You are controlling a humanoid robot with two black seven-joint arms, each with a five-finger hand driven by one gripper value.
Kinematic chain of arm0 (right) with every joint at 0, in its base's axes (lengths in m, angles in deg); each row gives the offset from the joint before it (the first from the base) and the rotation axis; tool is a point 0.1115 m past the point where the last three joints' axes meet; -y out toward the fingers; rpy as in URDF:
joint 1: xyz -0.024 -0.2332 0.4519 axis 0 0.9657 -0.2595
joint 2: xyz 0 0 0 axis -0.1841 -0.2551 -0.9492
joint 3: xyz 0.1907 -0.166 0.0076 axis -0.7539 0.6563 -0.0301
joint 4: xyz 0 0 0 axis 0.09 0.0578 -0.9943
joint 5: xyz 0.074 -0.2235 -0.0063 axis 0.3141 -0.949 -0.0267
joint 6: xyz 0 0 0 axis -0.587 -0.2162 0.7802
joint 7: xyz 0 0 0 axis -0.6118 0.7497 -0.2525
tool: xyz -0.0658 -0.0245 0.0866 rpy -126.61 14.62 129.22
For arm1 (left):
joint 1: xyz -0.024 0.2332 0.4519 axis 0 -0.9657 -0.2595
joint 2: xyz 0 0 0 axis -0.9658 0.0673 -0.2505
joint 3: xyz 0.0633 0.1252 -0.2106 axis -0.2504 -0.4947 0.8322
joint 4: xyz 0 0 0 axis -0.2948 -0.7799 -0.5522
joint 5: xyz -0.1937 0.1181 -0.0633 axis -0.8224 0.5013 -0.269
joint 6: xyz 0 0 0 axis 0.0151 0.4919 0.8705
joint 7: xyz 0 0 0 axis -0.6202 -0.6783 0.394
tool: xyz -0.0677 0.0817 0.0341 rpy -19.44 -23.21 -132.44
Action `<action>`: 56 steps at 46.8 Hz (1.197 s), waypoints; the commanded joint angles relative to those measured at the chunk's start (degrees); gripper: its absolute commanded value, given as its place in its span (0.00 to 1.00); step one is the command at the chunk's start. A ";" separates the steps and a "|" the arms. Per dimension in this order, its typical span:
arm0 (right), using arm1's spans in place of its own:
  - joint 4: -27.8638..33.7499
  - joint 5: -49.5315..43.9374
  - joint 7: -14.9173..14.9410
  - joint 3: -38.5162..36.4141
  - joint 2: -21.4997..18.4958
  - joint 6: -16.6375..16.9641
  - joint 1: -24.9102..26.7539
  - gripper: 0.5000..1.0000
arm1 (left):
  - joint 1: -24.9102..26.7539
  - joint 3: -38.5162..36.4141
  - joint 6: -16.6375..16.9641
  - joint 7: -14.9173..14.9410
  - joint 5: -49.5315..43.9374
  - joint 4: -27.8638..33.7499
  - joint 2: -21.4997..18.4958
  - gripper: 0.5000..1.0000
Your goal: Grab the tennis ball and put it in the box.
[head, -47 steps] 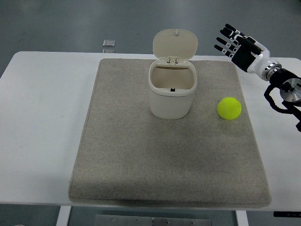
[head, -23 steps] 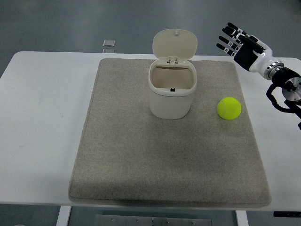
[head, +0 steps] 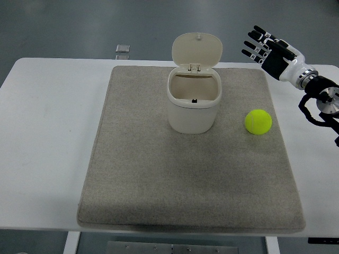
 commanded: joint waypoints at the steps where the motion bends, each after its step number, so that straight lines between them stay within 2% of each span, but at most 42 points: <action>1: -0.03 0.00 0.23 0.04 -0.02 0.13 0.09 0.83 | 0.00 0.07 0.00 0.00 0.01 0.00 0.00 0.99; 27: -2.14 -14.67 0.76 0.04 2.09 0.40 0.18 0.83 | 0.00 -0.02 0.00 0.00 0.01 0.00 0.00 0.99; 49: -2.75 -31.10 1.99 0.91 5.87 6.02 -1.05 0.83 | 0.00 -0.02 0.00 0.00 0.01 0.00 0.00 0.99; 56: -2.75 -39.36 4.01 0.91 7.72 8.22 -1.14 0.83 | 0.00 -0.02 0.00 0.00 0.01 0.00 0.00 0.99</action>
